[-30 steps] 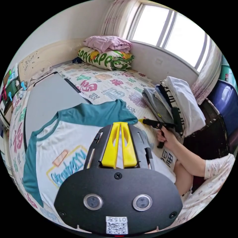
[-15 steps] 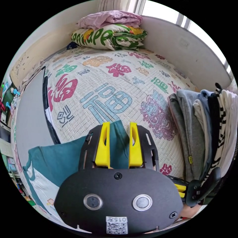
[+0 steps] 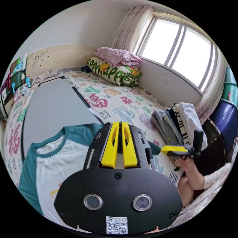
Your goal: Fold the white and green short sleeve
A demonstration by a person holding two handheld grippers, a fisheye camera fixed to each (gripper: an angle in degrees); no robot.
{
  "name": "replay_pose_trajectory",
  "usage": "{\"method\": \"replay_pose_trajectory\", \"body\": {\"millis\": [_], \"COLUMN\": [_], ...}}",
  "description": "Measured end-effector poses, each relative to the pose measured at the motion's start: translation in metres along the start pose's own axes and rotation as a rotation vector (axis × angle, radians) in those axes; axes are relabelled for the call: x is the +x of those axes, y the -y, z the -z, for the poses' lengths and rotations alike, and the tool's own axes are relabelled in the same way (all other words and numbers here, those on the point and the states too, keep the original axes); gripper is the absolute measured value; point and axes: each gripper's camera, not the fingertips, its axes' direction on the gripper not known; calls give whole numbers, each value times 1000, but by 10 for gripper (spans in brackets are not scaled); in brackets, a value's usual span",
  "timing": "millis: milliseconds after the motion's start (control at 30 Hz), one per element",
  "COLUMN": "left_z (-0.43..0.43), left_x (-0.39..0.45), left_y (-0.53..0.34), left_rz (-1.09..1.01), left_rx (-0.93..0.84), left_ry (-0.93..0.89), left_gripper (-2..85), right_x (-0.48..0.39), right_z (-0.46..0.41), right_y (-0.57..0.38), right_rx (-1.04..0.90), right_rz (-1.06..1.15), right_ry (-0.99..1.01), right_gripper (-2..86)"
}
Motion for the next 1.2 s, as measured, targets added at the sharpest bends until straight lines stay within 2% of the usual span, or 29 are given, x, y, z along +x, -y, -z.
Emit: {"method": "replay_pose_trajectory", "body": {"millis": [100,300,467,600,667,833,933,1033,1200], "left_z": [49,77,95,90,96,129,105,67,-3], "left_x": [-25,-60,-61,-62,-68,-62,-28,-6,2], "left_y": [-70,-170,-218,-238,-242,-224,-200,-187,-187], "left_rz": [18,110,111,58,44,9,-83,-132,-152], "left_rx": [-46,-94,-109,-243,-264,-156,-133,-118,-217], "left_ry": [62,73,53,112,130,92,-2,-90,-156], "left_gripper": [9,8,9,12,12,12,12,11,12], "right_x": [-25,-55,-53,-39,-24,13,34,52,68], "right_z": [-18,-52,-59,-69,-70,-69,-88,-112,-146], "right_y": [-3,-8,3,22,35,75,97,112,132], "right_rx": [-100,-301,-384,-461,-455,-288,-233,-198,-168], "right_rz": [96,233,274,256,187,-9,-114,-209,-280], "right_ry": [100,137,143,167,181,234,205,258,201], "right_gripper": [1,2,6,24,44,80,81,77,45]}}
